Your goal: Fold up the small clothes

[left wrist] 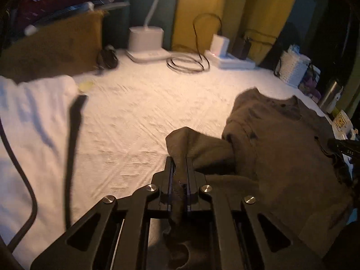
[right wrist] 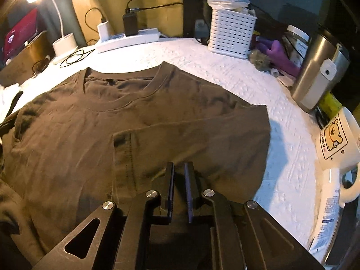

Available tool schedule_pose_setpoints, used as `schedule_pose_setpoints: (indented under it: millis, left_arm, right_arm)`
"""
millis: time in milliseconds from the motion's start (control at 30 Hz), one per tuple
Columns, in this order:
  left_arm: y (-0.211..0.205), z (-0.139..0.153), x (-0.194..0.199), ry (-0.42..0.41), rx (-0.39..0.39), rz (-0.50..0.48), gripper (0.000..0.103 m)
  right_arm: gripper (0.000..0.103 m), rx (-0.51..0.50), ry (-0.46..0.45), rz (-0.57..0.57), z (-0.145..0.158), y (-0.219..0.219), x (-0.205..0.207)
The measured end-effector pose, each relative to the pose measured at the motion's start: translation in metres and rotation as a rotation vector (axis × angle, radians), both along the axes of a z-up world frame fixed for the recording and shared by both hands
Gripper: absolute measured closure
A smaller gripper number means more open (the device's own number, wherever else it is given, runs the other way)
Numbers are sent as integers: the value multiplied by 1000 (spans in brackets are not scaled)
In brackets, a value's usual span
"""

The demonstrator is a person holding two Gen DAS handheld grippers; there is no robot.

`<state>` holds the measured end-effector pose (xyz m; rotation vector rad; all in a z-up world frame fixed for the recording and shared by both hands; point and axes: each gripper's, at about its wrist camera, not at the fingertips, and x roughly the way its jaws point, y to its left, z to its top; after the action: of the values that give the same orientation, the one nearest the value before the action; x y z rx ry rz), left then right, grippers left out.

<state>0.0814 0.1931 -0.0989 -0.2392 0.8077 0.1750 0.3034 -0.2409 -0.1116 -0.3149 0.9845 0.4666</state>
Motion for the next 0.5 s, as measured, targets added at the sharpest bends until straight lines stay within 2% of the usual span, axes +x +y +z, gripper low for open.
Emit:
schedule_pose_setpoints:
  millis: [33,67,100,133,167,300,500]
  left_arm:
    - [1,5,-5,-22,15,29,96]
    - [3,9,-9,-41,28,63,96]
    - [5,13,-14,-56,42,96,96]
    - [5,18,-19,-74,64,135,96]
    - [6,19,-22,-80,87,160,96]
    - [0,24,-26,-91,145,216,96]
    - [-27,51,-24,-143,142,153,97]
  right_arm:
    - [85,0,-3,1,1,0,0]
    - [61,1,-6,2,2,0,-1]
    - [19,7,-8,8,4,0,-1]
    - [4,17,-12,17,6,1,-2]
    - [0,25,-18,26,8,2,-4]
    - [0,44,-31,42,14,3,-8]
    - [0,67,-36,27,16,-9,-10]
